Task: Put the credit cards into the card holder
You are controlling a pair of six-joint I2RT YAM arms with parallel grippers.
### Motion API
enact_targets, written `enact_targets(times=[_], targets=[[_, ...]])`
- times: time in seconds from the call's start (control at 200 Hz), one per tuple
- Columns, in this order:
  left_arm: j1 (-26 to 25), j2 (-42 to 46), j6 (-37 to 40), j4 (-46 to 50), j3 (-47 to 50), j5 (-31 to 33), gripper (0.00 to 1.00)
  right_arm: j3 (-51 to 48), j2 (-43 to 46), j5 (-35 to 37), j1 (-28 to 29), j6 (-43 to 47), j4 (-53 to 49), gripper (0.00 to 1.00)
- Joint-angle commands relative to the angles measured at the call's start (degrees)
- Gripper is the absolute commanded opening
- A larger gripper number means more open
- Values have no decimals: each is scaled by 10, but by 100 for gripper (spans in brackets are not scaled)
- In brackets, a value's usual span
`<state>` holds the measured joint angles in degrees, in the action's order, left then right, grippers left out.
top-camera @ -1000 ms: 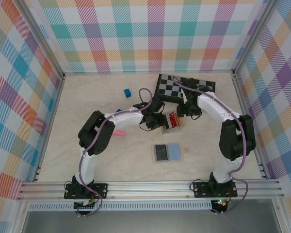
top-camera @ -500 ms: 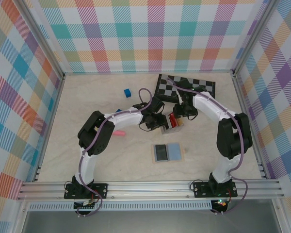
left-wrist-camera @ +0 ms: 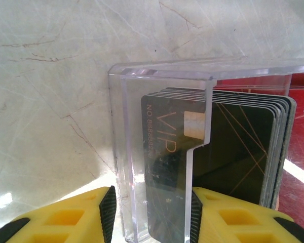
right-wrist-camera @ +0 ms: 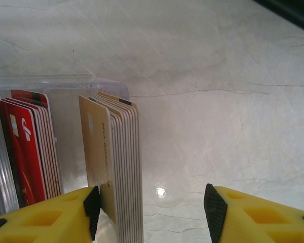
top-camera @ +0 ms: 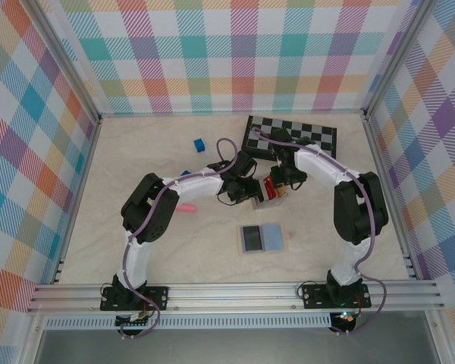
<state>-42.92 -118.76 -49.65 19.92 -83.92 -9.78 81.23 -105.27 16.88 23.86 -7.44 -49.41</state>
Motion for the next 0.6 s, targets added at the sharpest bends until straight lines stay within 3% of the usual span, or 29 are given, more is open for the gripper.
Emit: enact_targets(times=[0.0,0.135,0.36,0.595], targets=[[5,12,7,37,19,9,42,13,35,19,-1,15,-13,56],[5,11,7,36,19,7,42,12,38,9,3,20,-13,50],[5,9,6,35,19,4,42,14,36,-13,5,21,-10,30],[6,11,4,32,24,2,42,15,29,-9,5,18,-15,17]])
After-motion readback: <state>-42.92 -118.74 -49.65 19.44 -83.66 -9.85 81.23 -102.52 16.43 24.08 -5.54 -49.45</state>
